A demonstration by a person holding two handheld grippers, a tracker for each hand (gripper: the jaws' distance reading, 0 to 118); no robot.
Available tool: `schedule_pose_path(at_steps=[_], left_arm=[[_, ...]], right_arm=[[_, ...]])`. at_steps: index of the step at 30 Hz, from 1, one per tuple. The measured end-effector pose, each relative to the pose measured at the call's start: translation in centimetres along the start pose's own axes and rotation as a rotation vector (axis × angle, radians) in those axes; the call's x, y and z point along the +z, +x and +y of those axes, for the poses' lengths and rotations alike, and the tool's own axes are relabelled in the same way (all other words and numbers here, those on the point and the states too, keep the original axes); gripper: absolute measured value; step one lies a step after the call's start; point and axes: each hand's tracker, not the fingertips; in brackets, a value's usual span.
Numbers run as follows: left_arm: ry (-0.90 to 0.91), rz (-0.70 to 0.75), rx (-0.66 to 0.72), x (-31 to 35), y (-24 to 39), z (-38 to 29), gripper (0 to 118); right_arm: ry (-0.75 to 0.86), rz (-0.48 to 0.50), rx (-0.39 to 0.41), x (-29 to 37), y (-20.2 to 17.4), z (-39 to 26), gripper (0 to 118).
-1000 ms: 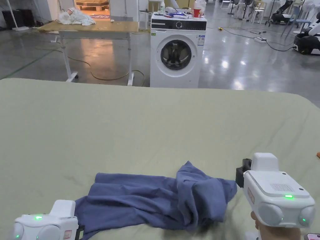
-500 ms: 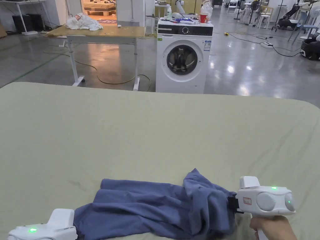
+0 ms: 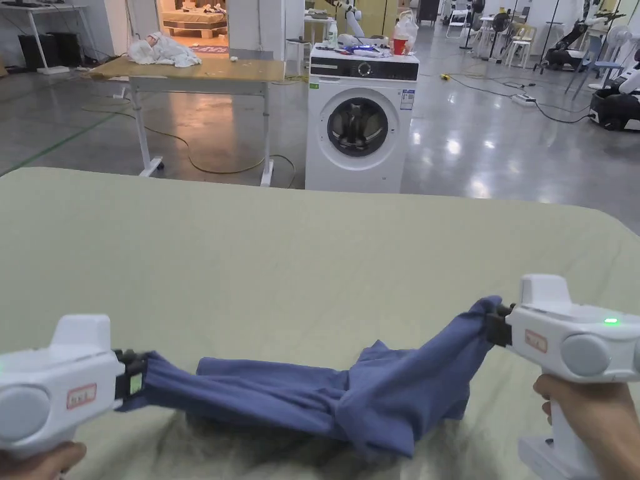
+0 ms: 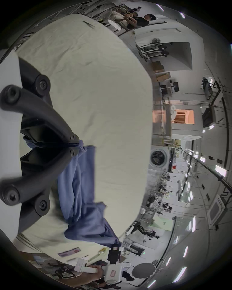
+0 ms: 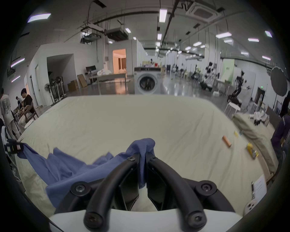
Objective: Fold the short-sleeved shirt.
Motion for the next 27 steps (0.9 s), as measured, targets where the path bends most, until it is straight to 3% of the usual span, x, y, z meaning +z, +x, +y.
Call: schedule_pose_path(at_steps=[14, 20, 27], left_arm=[[0.338, 0.069, -0.101, 7.2, 0.6, 21.1, 0], [0.395, 0.091, -0.101, 6.6, 0.0, 26.2, 0], [0.427, 0.13, -0.076, 5.2, -1.5, 30.4, 0]], right_arm=[[0.297, -0.111, 0.038, 8.2, 0.1, 15.2, 5], [0.373, -0.162, 0.038, 8.3, 0.1, 20.6, 5], [0.433, -0.208, 0.092, 7.8, -0.4, 26.8, 5]])
